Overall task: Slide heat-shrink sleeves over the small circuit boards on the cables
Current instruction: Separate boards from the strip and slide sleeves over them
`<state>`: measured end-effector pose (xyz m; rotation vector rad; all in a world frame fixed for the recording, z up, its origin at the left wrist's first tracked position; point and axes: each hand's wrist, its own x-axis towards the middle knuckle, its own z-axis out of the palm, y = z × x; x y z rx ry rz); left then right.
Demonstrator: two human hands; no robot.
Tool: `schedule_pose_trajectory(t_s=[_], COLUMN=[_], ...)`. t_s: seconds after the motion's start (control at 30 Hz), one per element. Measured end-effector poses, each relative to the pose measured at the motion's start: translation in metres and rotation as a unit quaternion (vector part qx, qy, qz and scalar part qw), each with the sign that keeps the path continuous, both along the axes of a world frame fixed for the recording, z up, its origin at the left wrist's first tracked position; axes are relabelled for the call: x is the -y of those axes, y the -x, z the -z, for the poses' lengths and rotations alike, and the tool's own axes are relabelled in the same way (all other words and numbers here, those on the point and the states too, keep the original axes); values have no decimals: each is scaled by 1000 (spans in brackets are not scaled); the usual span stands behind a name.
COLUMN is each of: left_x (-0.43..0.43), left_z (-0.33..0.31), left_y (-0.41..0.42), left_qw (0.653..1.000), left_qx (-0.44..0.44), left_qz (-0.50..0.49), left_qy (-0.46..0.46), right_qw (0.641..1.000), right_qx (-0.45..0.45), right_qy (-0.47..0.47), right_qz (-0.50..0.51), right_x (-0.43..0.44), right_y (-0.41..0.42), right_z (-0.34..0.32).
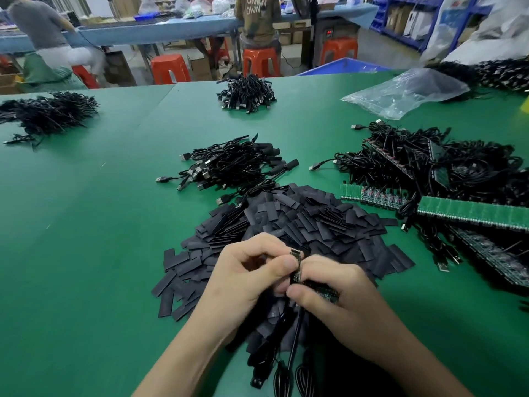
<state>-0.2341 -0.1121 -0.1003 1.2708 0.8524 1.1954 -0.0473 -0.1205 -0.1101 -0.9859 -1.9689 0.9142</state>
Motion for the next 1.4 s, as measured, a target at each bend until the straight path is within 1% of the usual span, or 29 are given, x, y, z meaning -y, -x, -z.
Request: schedule_pose_trajectory(t_s=[0.03, 0.07, 0.1, 0.13, 0.17, 0.2, 0.23, 0.3, 0.33, 0.37, 0.4, 0.43, 0.47, 0.57, 0.63, 0.67, 0.7, 0.73, 0.8, 0.83, 0.87, 0.9, 0.93, 1.0, 1.03, 1.1, 1.2, 1.3, 1.4], left_x=[0, -2, -6, -10, -15, -20, -25, -32, -33, -35, -37, -39, -40, -41, -37, -34, -31, -28, -23, -18, -14, -10, -6, -1, 0, 0, -1, -3, -4], left_z=[1, 2, 4, 7, 9, 11, 13, 17, 19, 20, 20, 19, 18, 11, 5, 1, -1, -2, -1, -2, -1, 1, 3, 7, 10, 15, 19, 20, 20], left_y=[-1, 0, 1, 2, 2, 2, 2, 0, -1, -2, -3, -3, -3, -1, 6, 9, 12, 14, 14, 11, 8, 6, 4, -1, -3, -6, -5, -3, -2], left_qw=[1000, 996, 979, 947, 910, 880, 859, 827, 814, 804, 798, 793, 786, 751, 741, 747, 763, 797, 898, 931, 944, 945, 935, 901, 890, 882, 893, 912, 919], left_qx=[-14, -65, -154, -249, -332, -391, -432, -490, -511, -524, -531, -536, -544, -585, -589, -582, -565, -529, -394, -332, -297, -282, -288, -314, -316, -311, -303, -292, -299], left_qz=[-15, -53, -110, -161, -199, -217, -220, -212, -208, -209, -214, -219, -221, -212, -220, -228, -230, -222, -167, -137, -123, -125, -135, -148, -145, -135, -114, -116, -111], left_qy=[-13, -38, -78, -120, -147, -159, -166, -177, -182, -187, -190, -191, -193, -219, -233, -228, -214, -188, -98, -68, -75, -107, -159, -260, -295, -327, -314, -265, -234], right_qw=[998, 993, 983, 966, 942, 914, 886, 824, 799, 787, 787, 796, 810, 858, 879, 886, 890, 892, 889, 888, 890, 893, 895, 898, 900, 904, 912, 922, 945], right_qx=[-36, -78, -130, -191, -258, -317, -367, -446, -466, -466, -449, -422, -390, -285, -243, -233, -228, -228, -237, -239, -238, -234, -230, -223, -218, -213, -203, -183, -158], right_qy=[46, 89, 129, 169, 212, 249, 279, 331, 354, 374, 391, 404, 412, 412, 400, 393, 389, 387, 390, 391, 389, 385, 382, 379, 377, 370, 357, 341, 286], right_qz=[-9, -20, -29, -34, -36, -41, -54, -111, -140, -157, -162, -158, -152, -117, -88, -76, -66, -57, -37, -24, -10, 4, 15, 26, 26, 19, 9, 6, 29], right_x=[2, 2, 3, 2, 2, 0, -2, -6, -9, -10, -12, -13, -14, -15, -16, -17, -17, -17, -17, -17, -17, -17, -17, -17, -17, -16, -15, -14, -15], right_y=[2, 2, 2, 0, -3, -7, -12, -24, -30, -35, -40, -43, -46, -47, -44, -43, -41, -40, -34, -31, -27, -24, -22, -20, -20, -21, -23, -19, -20], right_z=[-1, -3, -6, -9, -11, -13, -15, -18, -20, -21, -21, -20, -19, -14, -12, -11, -11, -10, -8, -8, -7, -6, -5, -2, -2, -3, -4, -4, -2])
